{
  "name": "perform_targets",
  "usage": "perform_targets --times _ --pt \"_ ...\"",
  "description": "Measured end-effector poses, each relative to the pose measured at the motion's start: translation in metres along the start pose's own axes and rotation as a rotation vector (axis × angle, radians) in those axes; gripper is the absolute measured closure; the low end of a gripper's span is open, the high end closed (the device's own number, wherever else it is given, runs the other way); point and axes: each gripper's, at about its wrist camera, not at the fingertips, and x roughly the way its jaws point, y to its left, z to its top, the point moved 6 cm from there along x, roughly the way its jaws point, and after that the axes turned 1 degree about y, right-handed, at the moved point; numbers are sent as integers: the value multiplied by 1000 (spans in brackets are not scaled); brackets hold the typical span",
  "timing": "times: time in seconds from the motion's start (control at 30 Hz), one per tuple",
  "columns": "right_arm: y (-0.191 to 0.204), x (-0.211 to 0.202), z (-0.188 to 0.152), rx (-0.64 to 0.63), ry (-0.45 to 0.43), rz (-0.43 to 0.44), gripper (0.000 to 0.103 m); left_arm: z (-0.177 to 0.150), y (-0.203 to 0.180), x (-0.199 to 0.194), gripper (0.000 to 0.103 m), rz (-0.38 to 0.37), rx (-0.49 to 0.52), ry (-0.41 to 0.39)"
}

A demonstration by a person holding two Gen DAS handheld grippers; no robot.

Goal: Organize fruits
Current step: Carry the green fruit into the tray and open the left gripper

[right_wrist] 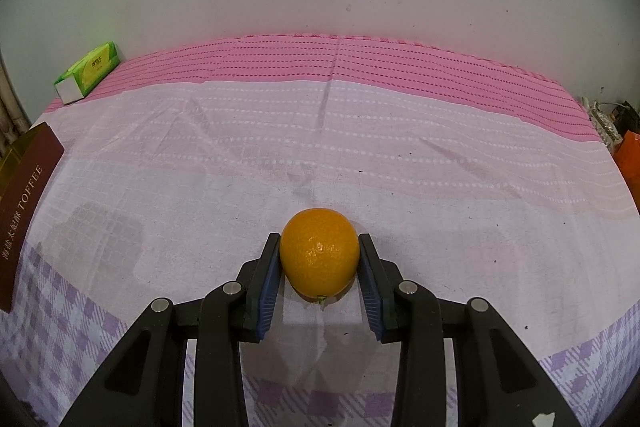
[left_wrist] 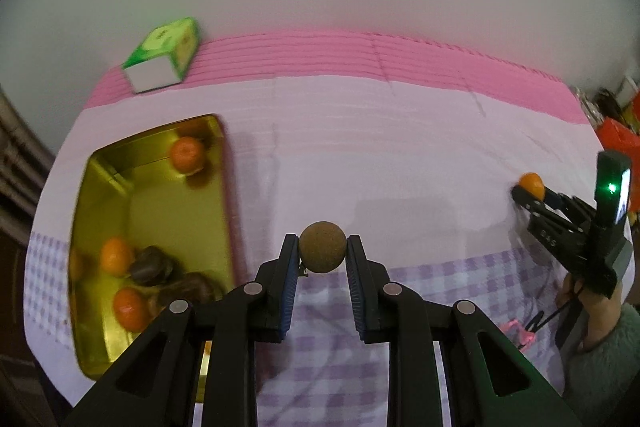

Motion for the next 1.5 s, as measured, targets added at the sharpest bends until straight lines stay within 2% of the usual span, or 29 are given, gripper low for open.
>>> perform_targets --times 0.37,0.67,1.0,1.5 --pt "0 0 0 -1 0 -1 69 -16 85 -12 78 102 -148 2" --pt "0 0 0 -1 0 -1 69 -42 124 -9 78 143 -209 39" --pt "0 1 0 -3 0 -5 69 -56 134 5 78 157 -229 83" --pt "0 1 -1 -5 0 -6 69 -55 132 8 77 177 -206 77"
